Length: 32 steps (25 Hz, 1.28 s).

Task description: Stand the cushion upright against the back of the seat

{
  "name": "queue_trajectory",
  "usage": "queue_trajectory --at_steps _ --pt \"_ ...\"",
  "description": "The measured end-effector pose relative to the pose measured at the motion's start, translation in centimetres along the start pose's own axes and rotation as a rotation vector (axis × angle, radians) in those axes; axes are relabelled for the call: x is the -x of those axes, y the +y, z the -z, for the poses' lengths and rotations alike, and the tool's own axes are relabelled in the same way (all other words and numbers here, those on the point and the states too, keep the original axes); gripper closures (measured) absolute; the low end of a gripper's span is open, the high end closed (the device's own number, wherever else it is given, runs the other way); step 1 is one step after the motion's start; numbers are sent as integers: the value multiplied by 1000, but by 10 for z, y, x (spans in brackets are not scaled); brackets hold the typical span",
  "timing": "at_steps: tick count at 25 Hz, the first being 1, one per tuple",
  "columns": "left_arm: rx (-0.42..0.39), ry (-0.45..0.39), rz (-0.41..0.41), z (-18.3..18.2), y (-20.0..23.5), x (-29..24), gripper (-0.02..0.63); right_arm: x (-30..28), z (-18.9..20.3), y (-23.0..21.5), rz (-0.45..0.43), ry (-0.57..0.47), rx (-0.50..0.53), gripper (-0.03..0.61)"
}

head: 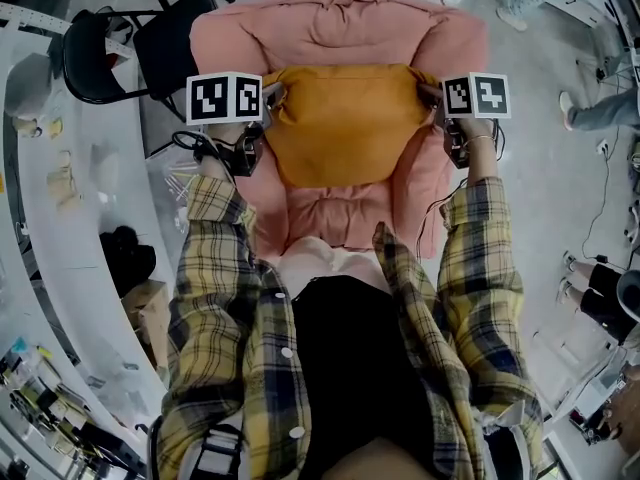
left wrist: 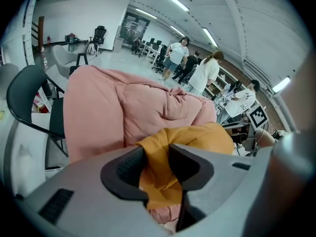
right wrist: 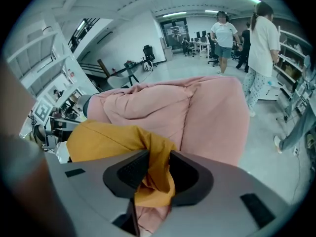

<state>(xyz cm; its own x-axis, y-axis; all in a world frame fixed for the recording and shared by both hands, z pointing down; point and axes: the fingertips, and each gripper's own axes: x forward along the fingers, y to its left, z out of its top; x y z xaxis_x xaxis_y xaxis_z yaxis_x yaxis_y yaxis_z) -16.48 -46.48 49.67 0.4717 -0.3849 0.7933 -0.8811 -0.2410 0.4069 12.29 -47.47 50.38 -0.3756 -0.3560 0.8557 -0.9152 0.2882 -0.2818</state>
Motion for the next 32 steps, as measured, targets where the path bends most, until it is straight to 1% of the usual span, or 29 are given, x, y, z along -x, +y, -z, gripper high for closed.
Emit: queue_trajectory --at_steps 5,8,12,16,19,22,26,29,32 --pt "-33 -47 -72 -15 12 -2 420 -5 -13 -6 34 -49 -9 456" --pt "-55 -85 -100 -26 17 0 420 -2 -24 -7 60 -102 -12 456" --pt "-75 -170 -136 -46 23 10 417 3 -34 -10 83 -165 -14 456" --pt "-121 -157 -142 -55 22 13 417 6 -37 -12 105 -179 -13 456" --pt "-128 -156 -139 -56 19 10 417 8 -39 -14 129 -181 2 451" --pt "-133 -175 -126 -61 11 14 417 16 -44 -15 143 -201 11 446" --pt "-160 -203 -122 -64 -1 22 417 29 -48 -14 159 -268 10 445" --pt "-179 -219 -144 -66 -5 31 417 42 -52 -11 152 -334 15 446" --pt "-194 -244 -158 -71 -10 44 417 53 -54 -5 143 -376 30 446"
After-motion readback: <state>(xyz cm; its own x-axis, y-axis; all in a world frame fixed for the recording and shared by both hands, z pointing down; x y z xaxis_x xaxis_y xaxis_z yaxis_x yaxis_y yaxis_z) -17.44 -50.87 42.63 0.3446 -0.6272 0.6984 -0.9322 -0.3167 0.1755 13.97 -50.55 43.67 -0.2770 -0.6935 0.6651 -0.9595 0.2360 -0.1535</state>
